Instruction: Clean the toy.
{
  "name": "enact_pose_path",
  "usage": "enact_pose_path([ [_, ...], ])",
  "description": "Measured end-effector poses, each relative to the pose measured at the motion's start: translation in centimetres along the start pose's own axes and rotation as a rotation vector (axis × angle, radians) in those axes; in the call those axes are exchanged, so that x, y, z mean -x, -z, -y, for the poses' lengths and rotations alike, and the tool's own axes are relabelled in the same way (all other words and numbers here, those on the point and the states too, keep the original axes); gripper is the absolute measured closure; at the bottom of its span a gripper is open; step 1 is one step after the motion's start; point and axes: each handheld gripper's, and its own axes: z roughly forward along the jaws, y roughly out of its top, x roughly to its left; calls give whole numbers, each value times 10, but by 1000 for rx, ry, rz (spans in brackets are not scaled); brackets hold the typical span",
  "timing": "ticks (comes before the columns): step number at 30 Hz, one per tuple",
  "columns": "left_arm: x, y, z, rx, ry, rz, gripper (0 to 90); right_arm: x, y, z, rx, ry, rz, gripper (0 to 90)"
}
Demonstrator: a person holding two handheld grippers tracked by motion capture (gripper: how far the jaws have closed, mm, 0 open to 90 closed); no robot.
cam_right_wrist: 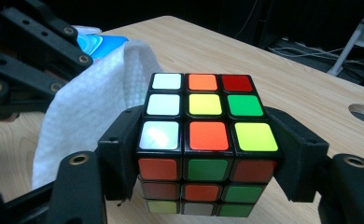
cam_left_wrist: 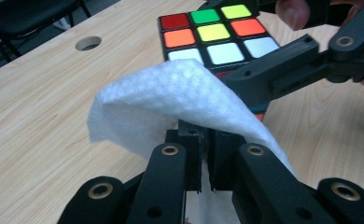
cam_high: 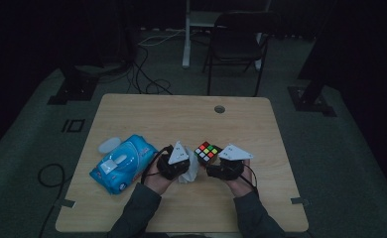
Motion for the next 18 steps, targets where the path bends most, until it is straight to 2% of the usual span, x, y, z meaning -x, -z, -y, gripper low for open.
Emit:
enact_pose_path([
  [10, 9, -11, 3, -8, -6, 35, 865, 2, -5, -4, -11, -34, 24, 341],
  [16, 10, -13, 6, 18, 32, 22, 866, 3, -9, -8, -26, -63, 37, 341],
  [18, 11, -14, 6, 27, 31, 37, 866, 4, -10, -8, -24, -68, 38, 341],
])
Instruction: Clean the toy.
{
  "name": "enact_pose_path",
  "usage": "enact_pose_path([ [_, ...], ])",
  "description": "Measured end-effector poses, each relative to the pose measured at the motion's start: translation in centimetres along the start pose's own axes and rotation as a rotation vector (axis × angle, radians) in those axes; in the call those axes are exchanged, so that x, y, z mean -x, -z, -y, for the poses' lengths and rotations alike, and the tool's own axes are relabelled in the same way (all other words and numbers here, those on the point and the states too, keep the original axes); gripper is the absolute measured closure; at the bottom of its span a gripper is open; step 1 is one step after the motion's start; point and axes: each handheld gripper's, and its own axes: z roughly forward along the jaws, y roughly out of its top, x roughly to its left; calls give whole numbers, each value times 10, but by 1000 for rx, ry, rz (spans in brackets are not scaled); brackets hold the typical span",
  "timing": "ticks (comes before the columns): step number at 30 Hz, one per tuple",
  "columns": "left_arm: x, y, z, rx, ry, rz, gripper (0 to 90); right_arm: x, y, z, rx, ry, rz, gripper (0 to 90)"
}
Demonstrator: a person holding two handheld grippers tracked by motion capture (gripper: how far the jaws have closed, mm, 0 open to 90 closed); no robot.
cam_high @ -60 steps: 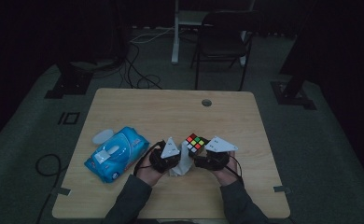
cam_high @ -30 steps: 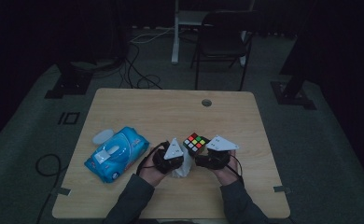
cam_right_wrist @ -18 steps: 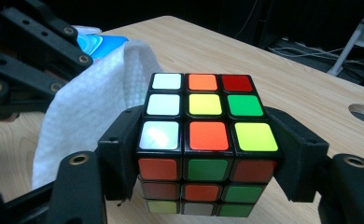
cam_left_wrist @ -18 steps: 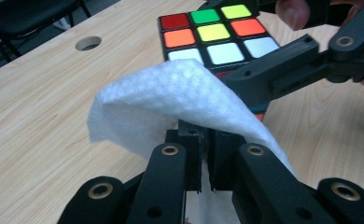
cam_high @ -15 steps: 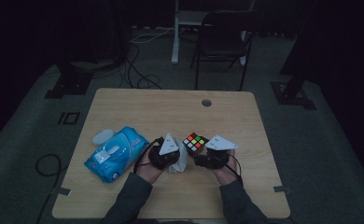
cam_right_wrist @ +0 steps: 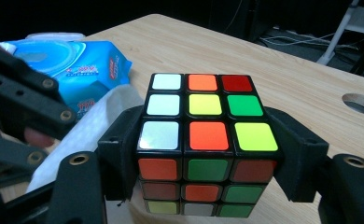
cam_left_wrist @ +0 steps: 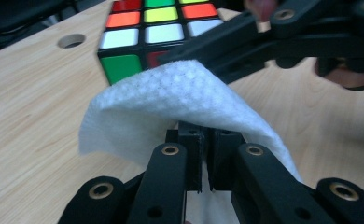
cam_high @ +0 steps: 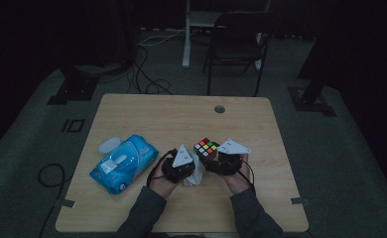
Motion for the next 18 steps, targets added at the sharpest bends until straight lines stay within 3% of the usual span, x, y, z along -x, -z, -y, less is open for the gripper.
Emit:
enact_pose_path([
  [11, 6, -3, -2, 17, -13, 26, 866, 1, -5, -6, -4, -38, 3, 341],
  [16, 11, -10, -3, 18, -24, 28, 866, -6, -6, -9, 6, -40, -20, 342],
  [17, 10, -11, -3, 27, -14, 30, 867, -9, -7, -10, 5, -28, 9, 342],
  [18, 9, -10, -3, 31, -9, 33, 867, -9, -7, -10, 5, -28, 9, 342],
])
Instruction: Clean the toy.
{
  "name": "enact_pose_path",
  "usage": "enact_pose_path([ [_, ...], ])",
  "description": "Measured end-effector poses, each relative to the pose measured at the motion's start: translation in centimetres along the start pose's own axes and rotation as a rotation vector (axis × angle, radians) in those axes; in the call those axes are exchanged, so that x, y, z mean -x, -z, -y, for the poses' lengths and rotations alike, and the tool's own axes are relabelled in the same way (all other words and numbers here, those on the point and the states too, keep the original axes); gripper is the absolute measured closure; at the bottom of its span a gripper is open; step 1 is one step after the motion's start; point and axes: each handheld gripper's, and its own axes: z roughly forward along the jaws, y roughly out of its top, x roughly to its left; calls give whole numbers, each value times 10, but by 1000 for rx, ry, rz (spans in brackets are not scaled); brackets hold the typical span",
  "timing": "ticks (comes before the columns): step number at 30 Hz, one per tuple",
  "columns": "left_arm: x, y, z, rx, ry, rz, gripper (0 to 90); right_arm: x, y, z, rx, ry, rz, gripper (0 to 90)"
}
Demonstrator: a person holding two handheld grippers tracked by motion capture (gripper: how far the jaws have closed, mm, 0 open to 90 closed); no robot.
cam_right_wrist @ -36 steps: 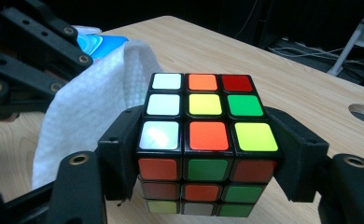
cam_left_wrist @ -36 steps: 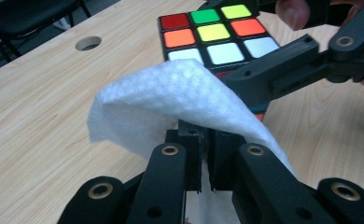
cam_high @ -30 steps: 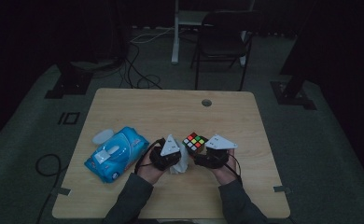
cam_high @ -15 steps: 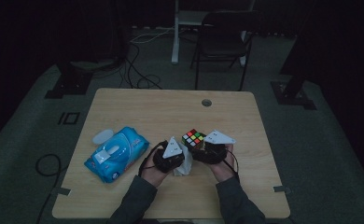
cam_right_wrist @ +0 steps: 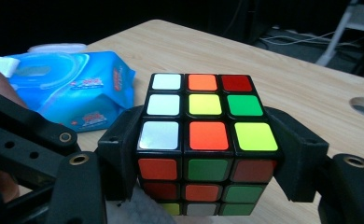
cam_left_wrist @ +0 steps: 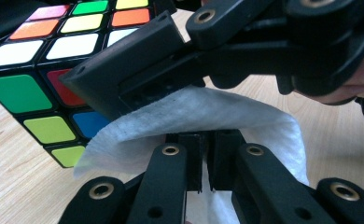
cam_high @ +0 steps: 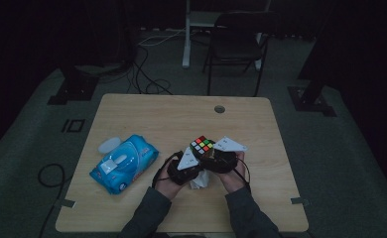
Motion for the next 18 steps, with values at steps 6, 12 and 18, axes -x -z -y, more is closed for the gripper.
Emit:
enact_pose_path([
  [6, -1, -1, -2, 22, 16, -5, 866, 4, 1, -1, 12, -49, -1, 342],
  [12, 1, -3, -2, 51, 32, 3, 866, 6, 1, -1, 15, -90, 0, 342],
  [18, 1, -8, -5, 68, 49, -24, 866, 0, -1, -1, 19, -90, -18, 342],
])
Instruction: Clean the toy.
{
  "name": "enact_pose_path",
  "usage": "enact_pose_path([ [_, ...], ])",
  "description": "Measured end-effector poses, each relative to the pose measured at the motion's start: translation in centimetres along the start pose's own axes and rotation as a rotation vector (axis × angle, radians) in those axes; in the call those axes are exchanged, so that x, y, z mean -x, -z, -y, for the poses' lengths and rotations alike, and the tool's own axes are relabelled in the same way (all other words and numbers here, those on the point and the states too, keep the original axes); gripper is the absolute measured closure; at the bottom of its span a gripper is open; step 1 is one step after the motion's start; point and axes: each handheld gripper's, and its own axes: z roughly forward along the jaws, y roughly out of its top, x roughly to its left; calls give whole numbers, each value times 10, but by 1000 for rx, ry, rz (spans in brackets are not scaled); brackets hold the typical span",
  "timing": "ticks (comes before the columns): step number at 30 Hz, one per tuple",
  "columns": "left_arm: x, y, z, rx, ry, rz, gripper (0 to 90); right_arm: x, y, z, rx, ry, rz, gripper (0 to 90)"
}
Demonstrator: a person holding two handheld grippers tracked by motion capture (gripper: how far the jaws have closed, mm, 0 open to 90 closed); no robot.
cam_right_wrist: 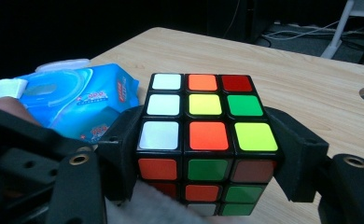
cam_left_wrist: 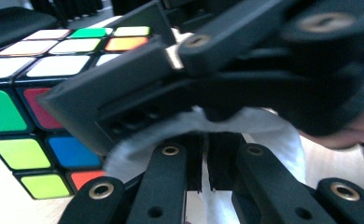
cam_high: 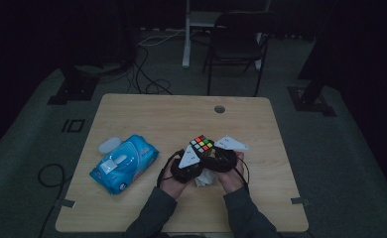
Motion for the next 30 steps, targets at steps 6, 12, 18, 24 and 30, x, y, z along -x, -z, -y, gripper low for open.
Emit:
enact_pose_path([
  [6, 1, -3, 1, 26, 6, -32, 866, -1, -1, -2, 5, -16, 11, 341],
  [12, 3, -8, 2, 21, 9, -33, 859, -2, -1, -2, 13, -33, 8, 342],
  [18, 4, -7, 3, 45, 15, -55, 860, -3, -1, -1, 20, -47, 11, 341],
  [24, 6, -2, 4, 94, 24, -69, 860, -2, 0, 0, 24, -52, 13, 341],
  [30, 9, 2, 5, 128, 27, -94, 859, -1, 0, -1, 31, -70, 10, 341],
])
